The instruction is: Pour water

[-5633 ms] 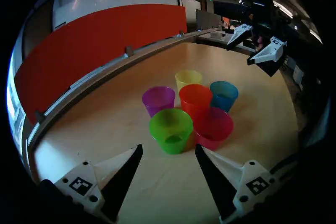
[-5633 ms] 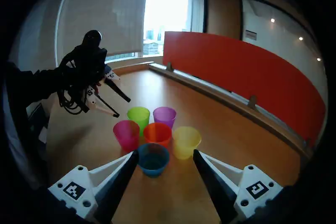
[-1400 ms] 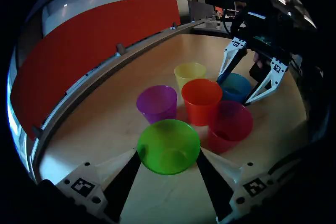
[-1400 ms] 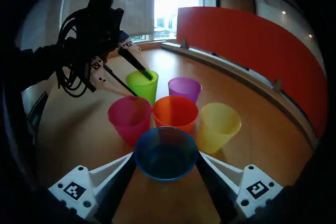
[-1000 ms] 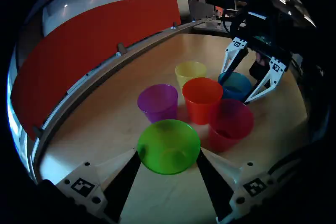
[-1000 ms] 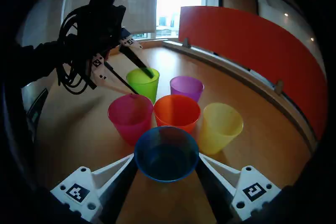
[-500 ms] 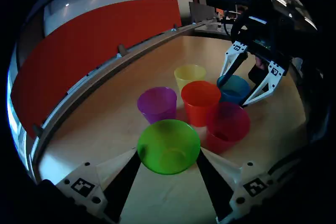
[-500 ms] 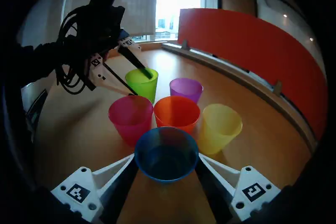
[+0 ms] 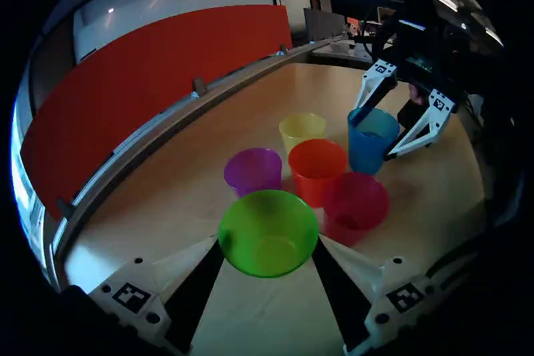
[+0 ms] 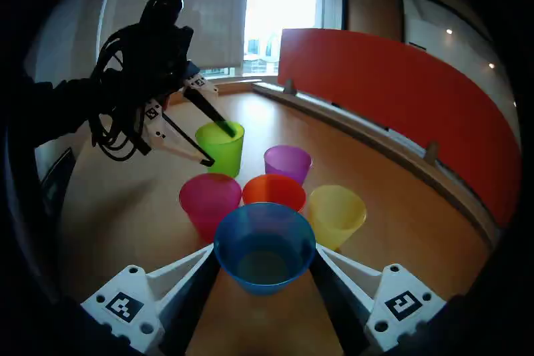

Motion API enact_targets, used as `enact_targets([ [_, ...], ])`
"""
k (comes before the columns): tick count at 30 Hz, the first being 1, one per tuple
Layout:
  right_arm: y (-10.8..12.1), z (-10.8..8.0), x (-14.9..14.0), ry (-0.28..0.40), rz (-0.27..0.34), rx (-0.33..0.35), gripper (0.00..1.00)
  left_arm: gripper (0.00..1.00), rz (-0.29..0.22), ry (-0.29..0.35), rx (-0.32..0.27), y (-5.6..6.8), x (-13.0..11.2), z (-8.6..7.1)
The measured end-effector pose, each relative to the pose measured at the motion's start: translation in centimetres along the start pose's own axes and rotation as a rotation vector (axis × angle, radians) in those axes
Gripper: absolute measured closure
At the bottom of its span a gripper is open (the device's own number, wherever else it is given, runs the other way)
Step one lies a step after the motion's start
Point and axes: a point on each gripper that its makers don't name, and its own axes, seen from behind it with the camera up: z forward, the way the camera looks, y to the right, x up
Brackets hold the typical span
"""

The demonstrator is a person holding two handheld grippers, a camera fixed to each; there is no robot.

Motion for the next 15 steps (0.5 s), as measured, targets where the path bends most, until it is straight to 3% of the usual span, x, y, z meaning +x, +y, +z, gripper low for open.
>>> enact_targets([
  [15,-0.9,-4.7,4.7,0.108,0.012,-0.041,0.1,0.13,-0.028,0.078,0.061,0.9,3.1,-4.9],
])
